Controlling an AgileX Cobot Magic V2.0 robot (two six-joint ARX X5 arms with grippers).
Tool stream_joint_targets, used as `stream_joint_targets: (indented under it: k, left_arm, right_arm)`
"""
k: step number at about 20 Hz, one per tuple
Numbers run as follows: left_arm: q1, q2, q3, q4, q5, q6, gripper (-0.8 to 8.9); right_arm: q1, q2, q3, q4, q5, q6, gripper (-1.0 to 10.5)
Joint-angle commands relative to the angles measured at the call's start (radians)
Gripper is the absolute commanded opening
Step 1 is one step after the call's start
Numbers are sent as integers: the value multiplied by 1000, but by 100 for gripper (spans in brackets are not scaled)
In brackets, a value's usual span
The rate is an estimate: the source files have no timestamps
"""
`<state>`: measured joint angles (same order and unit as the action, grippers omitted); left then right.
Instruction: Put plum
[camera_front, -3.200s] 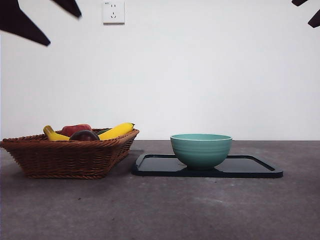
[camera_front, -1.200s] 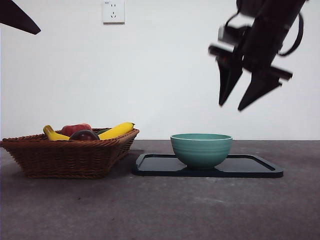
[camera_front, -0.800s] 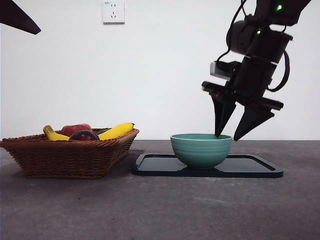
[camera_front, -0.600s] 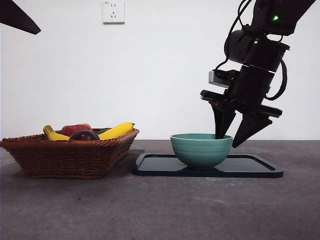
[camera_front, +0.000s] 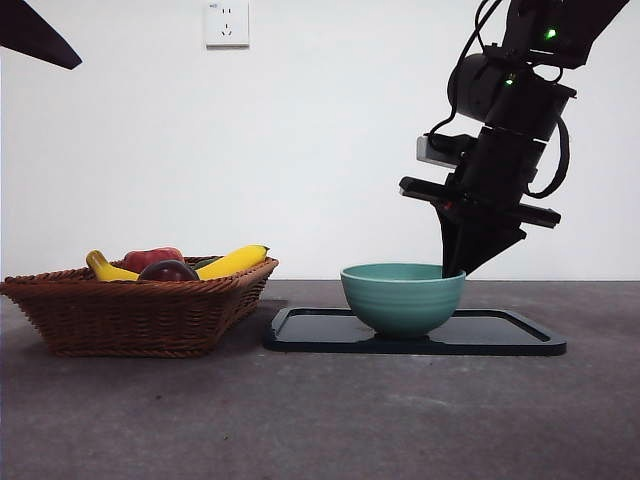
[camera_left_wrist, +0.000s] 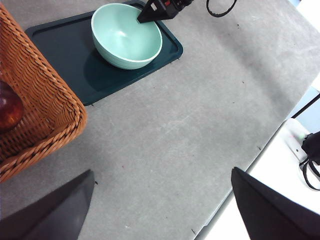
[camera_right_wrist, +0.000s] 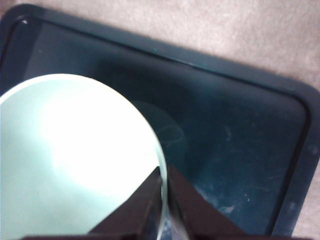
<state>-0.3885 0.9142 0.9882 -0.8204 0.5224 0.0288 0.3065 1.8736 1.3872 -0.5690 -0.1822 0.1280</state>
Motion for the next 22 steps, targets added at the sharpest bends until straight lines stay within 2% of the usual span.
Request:
stream_joint_targets:
  k: [1, 7, 11, 17, 22]
  left_arm:
    - [-5, 6, 21, 4, 2, 12, 436]
    - [-5, 6, 21, 4, 2, 12, 436]
    - [-5, 6, 21, 4, 2, 12, 436]
    - [-5, 6, 21, 2, 2, 12, 436]
    - [-5, 6, 21, 2, 2, 12, 436]
  right_arm:
    - [6, -49, 28, -8, 0, -3, 9]
    - [26, -225, 28, -125, -7, -11, 9]
    - [82, -326, 16, -233, -8, -21, 9]
    - [203, -481, -180, -190, 2, -15, 9]
    - [255, -553, -357, -108, 3, 21, 9]
